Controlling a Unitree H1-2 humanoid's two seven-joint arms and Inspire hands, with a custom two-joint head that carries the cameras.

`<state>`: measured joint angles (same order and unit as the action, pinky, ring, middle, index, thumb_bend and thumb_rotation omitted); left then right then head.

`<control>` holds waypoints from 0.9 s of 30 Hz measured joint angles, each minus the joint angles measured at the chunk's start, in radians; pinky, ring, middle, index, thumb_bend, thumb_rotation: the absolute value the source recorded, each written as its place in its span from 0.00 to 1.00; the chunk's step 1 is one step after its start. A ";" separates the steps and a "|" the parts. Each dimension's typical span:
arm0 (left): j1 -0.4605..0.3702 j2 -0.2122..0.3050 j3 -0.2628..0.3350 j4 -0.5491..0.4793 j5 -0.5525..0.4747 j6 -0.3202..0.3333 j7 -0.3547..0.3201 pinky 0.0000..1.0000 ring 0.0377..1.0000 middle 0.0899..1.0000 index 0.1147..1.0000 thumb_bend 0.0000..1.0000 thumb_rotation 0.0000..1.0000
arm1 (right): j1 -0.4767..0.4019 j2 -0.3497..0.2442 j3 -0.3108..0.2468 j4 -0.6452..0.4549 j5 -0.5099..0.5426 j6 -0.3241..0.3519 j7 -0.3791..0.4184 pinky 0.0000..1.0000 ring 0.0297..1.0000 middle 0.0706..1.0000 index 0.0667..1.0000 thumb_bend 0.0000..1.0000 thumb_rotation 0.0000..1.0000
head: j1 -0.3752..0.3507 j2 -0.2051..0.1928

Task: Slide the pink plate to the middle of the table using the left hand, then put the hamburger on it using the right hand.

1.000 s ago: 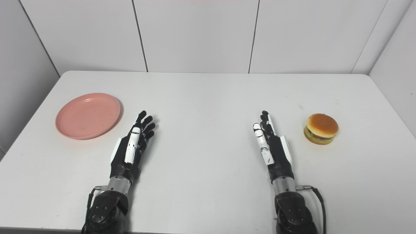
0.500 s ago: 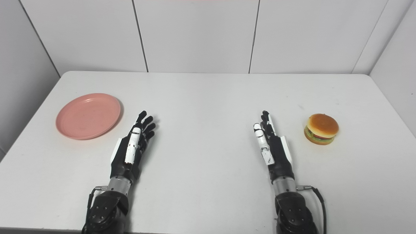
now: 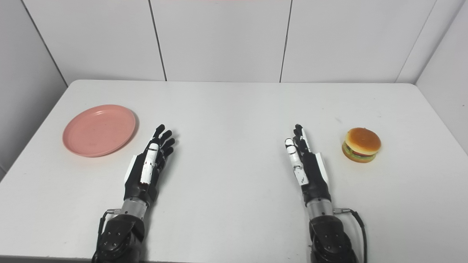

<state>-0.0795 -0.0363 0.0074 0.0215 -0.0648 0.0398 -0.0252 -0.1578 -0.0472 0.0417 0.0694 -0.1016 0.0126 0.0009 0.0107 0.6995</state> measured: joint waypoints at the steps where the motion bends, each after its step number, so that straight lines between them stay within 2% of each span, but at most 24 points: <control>1: 0.000 0.000 0.000 0.001 0.000 -0.001 0.000 0.95 0.92 0.94 0.93 0.36 0.98 | 0.000 0.000 0.000 0.000 0.000 0.000 0.000 0.96 0.98 0.99 0.99 0.21 1.00 | 0.005 -0.003; 3: 0.000 0.000 -0.001 0.006 0.000 -0.008 0.000 0.95 0.93 0.94 0.93 0.36 0.98 | 0.000 -0.001 0.000 0.001 0.002 0.000 0.000 0.97 0.99 0.99 1.00 0.22 1.00 | 0.028 -0.015; 4: 0.000 0.000 -0.002 0.011 0.001 -0.016 0.000 0.94 0.93 0.94 0.93 0.36 0.99 | 0.000 -0.001 0.000 0.002 0.003 -0.001 0.001 0.97 0.99 0.99 1.00 0.22 1.00 | 0.060 -0.037; 5: 0.000 0.000 -0.006 0.018 0.001 -0.021 0.000 0.94 0.93 0.94 0.94 0.36 0.99 | 0.000 -0.003 0.000 0.005 0.004 -0.003 0.001 0.97 0.99 0.99 1.00 0.22 1.00 | 0.060 -0.037; 6: -0.002 0.000 -0.009 0.021 0.002 -0.025 0.000 0.94 0.93 0.94 0.94 0.35 0.99 | -0.001 -0.005 0.000 0.007 0.006 -0.006 0.003 0.97 0.99 1.00 1.00 0.22 1.00 | 0.098 -0.061; 8: -0.008 -0.001 -0.014 0.031 0.006 -0.036 0.001 0.94 0.93 0.94 0.94 0.34 0.99 | -0.004 -0.011 0.000 0.014 0.016 -0.013 0.010 0.98 0.99 1.00 1.00 0.21 1.00 | 0.098 -0.061; 10: -0.014 -0.004 -0.022 0.047 0.013 -0.054 0.006 0.93 0.92 0.93 0.94 0.33 0.99 | -0.007 -0.019 -0.004 0.025 0.034 -0.023 0.025 0.99 0.99 1.00 1.00 0.22 1.00 | 0.178 -0.116; 13: -0.026 -0.015 -0.032 0.071 0.042 -0.065 0.024 0.92 0.92 0.93 0.94 0.32 1.00 | -0.014 -0.031 -0.010 0.047 0.067 -0.046 0.047 1.00 1.00 1.00 1.00 0.21 1.00 | 0.256 -0.164; 14: -0.031 -0.020 -0.035 0.080 0.050 -0.069 0.027 0.92 0.92 0.93 0.94 0.32 1.00 | -0.019 -0.034 -0.013 0.058 0.075 -0.063 0.054 1.00 1.00 1.00 1.00 0.21 1.00 | 0.256 -0.164; 15: -0.039 -0.025 -0.041 0.091 0.054 -0.072 0.029 0.92 0.92 0.93 0.93 0.32 0.98 | -0.023 -0.038 -0.017 0.067 0.088 -0.081 0.059 1.00 1.00 1.00 1.00 0.19 1.00 | 0.282 -0.182; 19: -0.059 -0.064 -0.046 0.128 0.072 -0.084 0.051 0.91 0.91 0.92 0.92 0.31 1.00 | -0.041 -0.058 -0.026 0.115 0.107 -0.172 0.076 1.00 0.99 1.00 1.00 0.13 1.00 | 0.308 -0.204; 20: -0.064 -0.068 -0.051 0.136 0.076 -0.091 0.051 0.91 0.91 0.92 0.92 0.30 1.00 | -0.048 -0.062 -0.028 0.128 0.109 -0.187 0.078 1.00 1.00 1.00 1.00 0.11 1.00 | 0.324 -0.221; 27: -0.074 -0.082 -0.059 0.161 0.093 -0.111 0.058 0.91 0.92 0.92 0.92 0.29 1.00 | -0.065 -0.068 -0.035 0.158 0.129 -0.231 0.092 1.00 1.00 1.00 1.00 0.07 1.00 | 0.328 -0.238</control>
<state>-0.1539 -0.1187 -0.0517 0.1825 0.0282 -0.0707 0.0323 -0.2229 -0.1149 0.0063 0.2276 0.0274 -0.2186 0.0931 0.3390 0.4617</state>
